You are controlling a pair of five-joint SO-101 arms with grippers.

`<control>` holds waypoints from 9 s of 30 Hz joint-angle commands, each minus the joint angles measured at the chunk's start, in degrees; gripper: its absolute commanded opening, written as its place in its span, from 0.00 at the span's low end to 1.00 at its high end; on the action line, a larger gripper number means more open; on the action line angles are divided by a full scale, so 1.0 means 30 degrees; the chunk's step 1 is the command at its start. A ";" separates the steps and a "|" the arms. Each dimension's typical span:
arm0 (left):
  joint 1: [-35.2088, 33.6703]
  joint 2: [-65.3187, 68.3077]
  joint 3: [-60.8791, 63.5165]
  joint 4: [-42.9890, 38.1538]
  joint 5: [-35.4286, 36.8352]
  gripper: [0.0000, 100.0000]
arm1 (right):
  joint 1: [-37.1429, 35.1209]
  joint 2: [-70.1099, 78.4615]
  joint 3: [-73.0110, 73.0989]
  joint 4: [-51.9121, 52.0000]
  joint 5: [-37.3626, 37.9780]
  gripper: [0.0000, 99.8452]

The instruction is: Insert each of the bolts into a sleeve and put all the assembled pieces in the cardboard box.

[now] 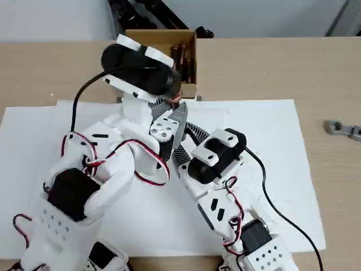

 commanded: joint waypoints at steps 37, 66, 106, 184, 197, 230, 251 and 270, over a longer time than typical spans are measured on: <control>-0.0205 0.0879 -0.0073 0.2462 0.1670 0.18 | 0.0425 -0.0220 -0.1817 0.0982 -0.0176 0.00; -0.9963 0.0821 -0.1568 0.7648 -0.3282 0.01 | 0.3912 2.3546 -2.3941 0.1978 -0.1729 0.00; -1.2513 0.0703 0.6989 0.2696 -0.3253 0.01 | 0.4967 4.2505 -3.8886 0.3092 -0.3048 0.06; -1.2132 -2.1656 2.7385 -0.4161 -0.8264 0.01 | 1.2176 -0.6901 -0.3780 1.9121 -0.2930 0.00; -1.2220 -2.1656 2.9084 -0.4982 -0.6711 0.01 | 1.2147 -0.6872 0.2813 1.6806 0.0440 0.00; -1.2220 -2.1656 2.9084 -0.4982 -0.6769 0.01 | 1.2176 -0.6872 0.4718 1.5458 0.0440 0.01; -1.2220 -2.1656 2.9084 -0.4982 -0.6769 0.01 | 1.2176 -0.6872 0.4718 1.5429 0.0440 0.01; -1.2220 -2.1656 2.9084 -0.4982 -0.6769 0.01 | 1.2176 -0.6872 0.4718 1.5429 0.0440 0.01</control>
